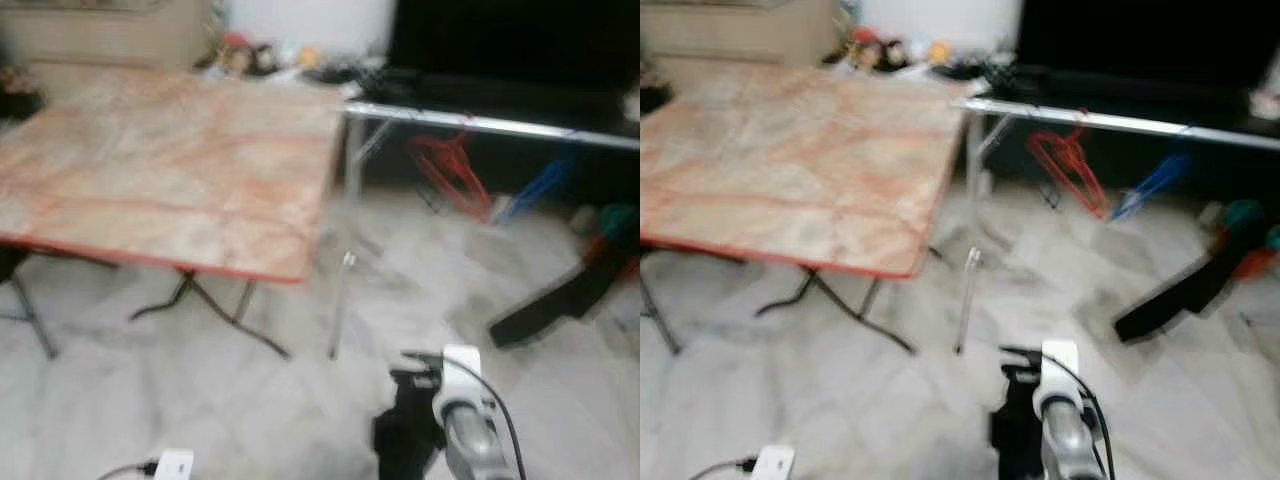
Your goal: Hang hanger
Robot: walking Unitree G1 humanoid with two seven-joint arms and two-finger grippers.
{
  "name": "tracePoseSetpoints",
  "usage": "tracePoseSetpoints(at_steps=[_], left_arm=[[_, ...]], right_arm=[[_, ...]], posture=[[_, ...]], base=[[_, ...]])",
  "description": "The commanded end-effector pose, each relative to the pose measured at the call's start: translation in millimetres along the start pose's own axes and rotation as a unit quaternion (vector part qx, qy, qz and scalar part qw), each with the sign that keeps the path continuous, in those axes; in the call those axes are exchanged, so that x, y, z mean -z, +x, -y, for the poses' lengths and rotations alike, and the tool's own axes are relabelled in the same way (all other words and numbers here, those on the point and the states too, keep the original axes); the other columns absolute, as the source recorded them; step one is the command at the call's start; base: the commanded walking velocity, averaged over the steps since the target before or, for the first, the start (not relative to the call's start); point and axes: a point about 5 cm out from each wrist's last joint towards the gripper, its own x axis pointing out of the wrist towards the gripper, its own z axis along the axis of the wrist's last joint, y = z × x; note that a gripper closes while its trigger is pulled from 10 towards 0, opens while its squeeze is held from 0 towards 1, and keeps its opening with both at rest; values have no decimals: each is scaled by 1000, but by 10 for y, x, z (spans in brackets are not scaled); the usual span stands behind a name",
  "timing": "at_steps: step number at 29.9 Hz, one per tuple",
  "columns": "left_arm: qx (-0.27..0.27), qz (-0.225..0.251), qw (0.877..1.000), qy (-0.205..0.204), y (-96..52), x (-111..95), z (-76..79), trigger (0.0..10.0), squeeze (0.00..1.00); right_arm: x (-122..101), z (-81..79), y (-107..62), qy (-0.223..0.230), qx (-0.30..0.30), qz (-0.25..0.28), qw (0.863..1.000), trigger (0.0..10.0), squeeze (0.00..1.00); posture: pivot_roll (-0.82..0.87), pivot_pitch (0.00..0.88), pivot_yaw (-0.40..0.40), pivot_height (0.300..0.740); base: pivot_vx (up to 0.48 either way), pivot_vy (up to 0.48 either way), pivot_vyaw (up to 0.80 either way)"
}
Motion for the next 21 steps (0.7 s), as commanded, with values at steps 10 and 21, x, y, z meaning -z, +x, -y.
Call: tracePoseSetpoints(at_steps=[10, 21], left_arm=[[9, 12, 1000, 8, 12, -74, 55, 10000, 0], [10, 12, 1000, 9, 12, -75, 70, 10000, 0]], right_arm=[[-54, 140, 15, 3, 22, 17, 1000, 10000, 0], [-73, 148, 25, 10, 27, 17, 999, 10000, 0]], posture=[[80, 0, -25, 740], [81, 0, -27, 740]], base=[[0, 334, 0], [0, 342, -46]])
